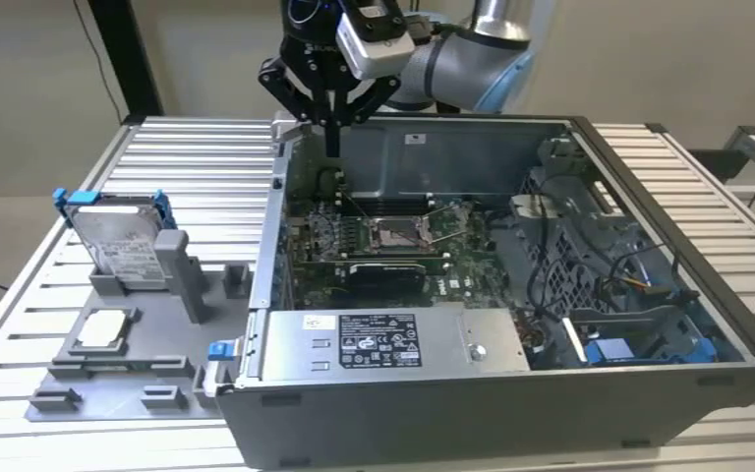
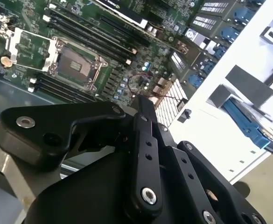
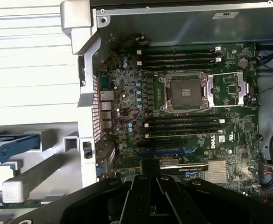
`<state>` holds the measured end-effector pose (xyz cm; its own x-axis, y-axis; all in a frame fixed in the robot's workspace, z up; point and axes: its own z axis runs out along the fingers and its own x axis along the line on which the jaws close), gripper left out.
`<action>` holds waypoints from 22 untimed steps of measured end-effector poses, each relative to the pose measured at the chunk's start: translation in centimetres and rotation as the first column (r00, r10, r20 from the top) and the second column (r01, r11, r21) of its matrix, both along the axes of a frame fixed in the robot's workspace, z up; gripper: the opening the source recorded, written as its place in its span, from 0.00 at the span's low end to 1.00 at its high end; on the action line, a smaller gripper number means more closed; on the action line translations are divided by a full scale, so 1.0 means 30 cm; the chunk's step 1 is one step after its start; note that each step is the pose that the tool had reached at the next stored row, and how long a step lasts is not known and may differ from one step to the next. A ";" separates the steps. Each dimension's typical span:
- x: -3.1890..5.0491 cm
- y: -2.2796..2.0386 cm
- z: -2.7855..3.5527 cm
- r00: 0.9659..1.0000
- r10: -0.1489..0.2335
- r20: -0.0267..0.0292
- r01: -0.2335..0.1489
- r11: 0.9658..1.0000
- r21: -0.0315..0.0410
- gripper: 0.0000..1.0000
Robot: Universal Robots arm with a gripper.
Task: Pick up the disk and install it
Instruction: 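Reach for the disk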
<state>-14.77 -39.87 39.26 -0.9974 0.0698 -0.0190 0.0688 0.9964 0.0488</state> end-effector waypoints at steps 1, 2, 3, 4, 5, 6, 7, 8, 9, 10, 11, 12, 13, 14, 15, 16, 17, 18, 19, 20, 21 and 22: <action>-0.007 0.000 0.000 1.000 0.000 0.000 0.000 1.000 0.000 0.00; -0.014 0.000 0.000 1.000 0.000 0.000 0.000 1.000 0.000 0.00; -0.021 0.000 0.000 1.000 0.000 0.000 0.000 1.000 0.000 0.00; -0.029 0.000 0.000 1.000 0.000 0.000 0.000 1.000 0.000 0.00; -0.036 0.000 0.000 1.000 0.000 0.000 0.000 1.000 0.000 0.00; -0.045 0.000 0.000 1.000 0.000 0.000 0.000 1.000 0.000 0.00; -0.053 0.000 0.000 1.000 0.000 0.000 0.000 1.000 0.000 0.00; -0.061 0.000 0.000 1.000 0.000 0.000 0.000 1.000 0.000 0.00; -0.069 0.000 0.000 1.000 0.000 0.000 0.000 1.000 0.000 0.00; -0.077 0.000 0.000 1.000 0.000 0.000 0.000 1.000 0.000 0.00; -0.085 0.000 0.000 1.000 0.000 0.000 0.000 1.000 0.000 0.00; -0.094 0.000 0.000 1.000 0.000 0.000 0.000 1.000 0.000 0.00; -0.102 0.000 0.000 1.000 0.000 0.000 0.000 1.000 0.000 0.00; -0.110 0.000 0.000 1.000 0.000 0.000 0.000 1.000 0.000 0.00; -0.120 0.000 0.000 1.000 0.000 -0.001 0.000 1.000 0.000 0.00; -0.129 0.000 0.000 1.000 0.000 -0.001 0.000 1.000 0.000 0.00; -0.138 0.000 0.000 1.000 0.000 -0.001 0.000 1.000 0.000 0.00; -0.147 0.000 0.000 1.000 0.000 -0.001 0.000 1.000 0.000 0.00; -0.157 0.000 0.000 1.000 0.000 -0.001 0.000 1.000 0.000 0.00; -0.166 0.000 0.000 1.000 0.000 -0.001 0.000 1.000 0.000 0.00; -0.176 0.000 0.000 1.000 0.000 -0.002 0.000 1.000 0.000 0.00; -0.187 0.000 0.000 1.000 0.000 -0.002 0.000 1.000 0.000 0.00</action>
<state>-20.37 -39.86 39.26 -0.9974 0.0696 -0.0173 0.0686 0.9965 0.0486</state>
